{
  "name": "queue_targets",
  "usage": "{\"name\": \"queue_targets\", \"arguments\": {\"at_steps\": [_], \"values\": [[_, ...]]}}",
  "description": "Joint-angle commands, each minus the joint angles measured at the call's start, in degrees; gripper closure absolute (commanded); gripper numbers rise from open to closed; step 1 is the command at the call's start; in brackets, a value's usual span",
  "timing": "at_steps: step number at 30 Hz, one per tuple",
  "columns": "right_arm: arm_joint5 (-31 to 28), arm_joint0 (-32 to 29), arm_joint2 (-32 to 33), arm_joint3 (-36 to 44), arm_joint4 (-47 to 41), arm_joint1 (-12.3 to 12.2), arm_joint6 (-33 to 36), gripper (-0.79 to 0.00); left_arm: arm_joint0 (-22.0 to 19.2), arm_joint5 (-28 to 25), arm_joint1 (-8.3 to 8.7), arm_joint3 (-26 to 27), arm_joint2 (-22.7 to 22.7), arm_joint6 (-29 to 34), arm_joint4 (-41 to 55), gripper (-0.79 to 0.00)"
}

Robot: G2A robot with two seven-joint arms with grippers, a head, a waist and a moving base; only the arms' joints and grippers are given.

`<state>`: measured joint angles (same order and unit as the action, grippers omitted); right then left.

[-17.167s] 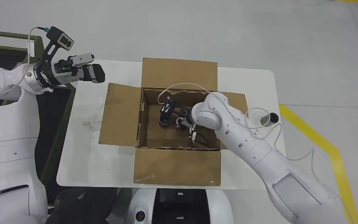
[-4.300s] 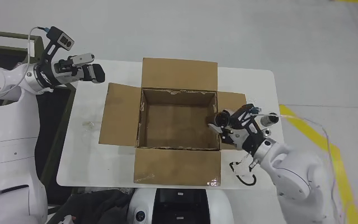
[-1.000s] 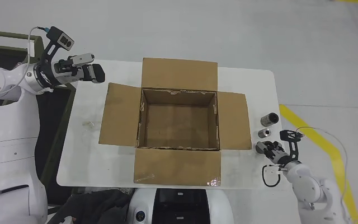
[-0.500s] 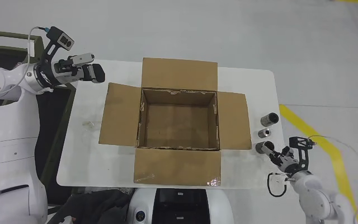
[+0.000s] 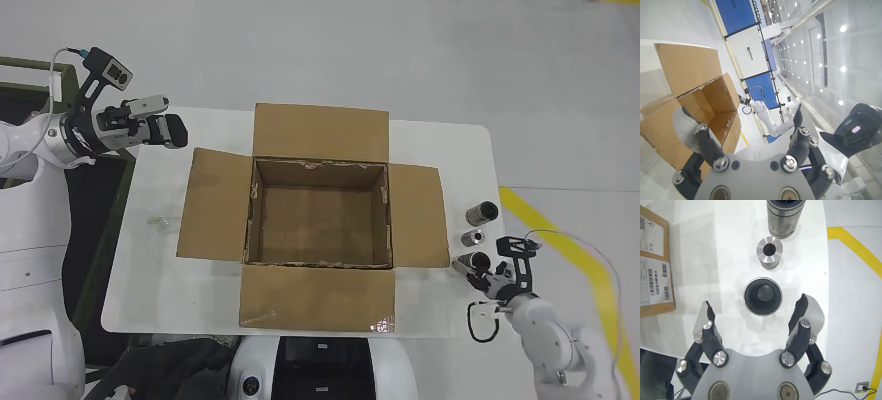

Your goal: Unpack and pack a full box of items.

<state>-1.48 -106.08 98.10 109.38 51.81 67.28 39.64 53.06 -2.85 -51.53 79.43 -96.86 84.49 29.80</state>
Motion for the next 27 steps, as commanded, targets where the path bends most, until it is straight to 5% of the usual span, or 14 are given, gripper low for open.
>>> {"name": "queue_targets", "arguments": {"at_steps": [1, 8, 11, 13, 22, 27], "values": [[0.63, 0.95, -0.48, -0.5, 0.68, -0.03, 0.68, -0.745, 0.0, 0.0, 0.0, 0.0, 0.0, 0.0, 0.0, -0.785], [1.33, 2.82, -1.39, -2.49, 1.07, -0.09, 1.15, -0.656, 0.0, 0.0, 0.0, 0.0, 0.0, 0.0, 0.0, -0.785], [1.81, 3.57, -1.71, -3.36, 1.36, -0.11, 1.42, -0.52, 0.0, 0.0, 0.0, 0.0, 0.0, 0.0, 0.0, -0.785], [1.9, 3.88, -1.86, -3.85, 1.28, -0.12, 1.35, -0.345, 0.0, 0.0, 0.0, 0.0, 0.0, 0.0, 0.0, -0.785], [1.62, 3.11, -1.35, -3.31, 0.73, -0.22, 0.48, -0.022, 0.0, 0.0, 0.0, 0.0, 0.0, 0.0, 0.0, -0.785], [0.76, 1.04, -0.68, -0.7, 0.81, -0.3, -0.72, 0.0, 0.0, 0.0, 0.0, 0.0, 0.0, 0.0, 0.0, -0.785]]}}
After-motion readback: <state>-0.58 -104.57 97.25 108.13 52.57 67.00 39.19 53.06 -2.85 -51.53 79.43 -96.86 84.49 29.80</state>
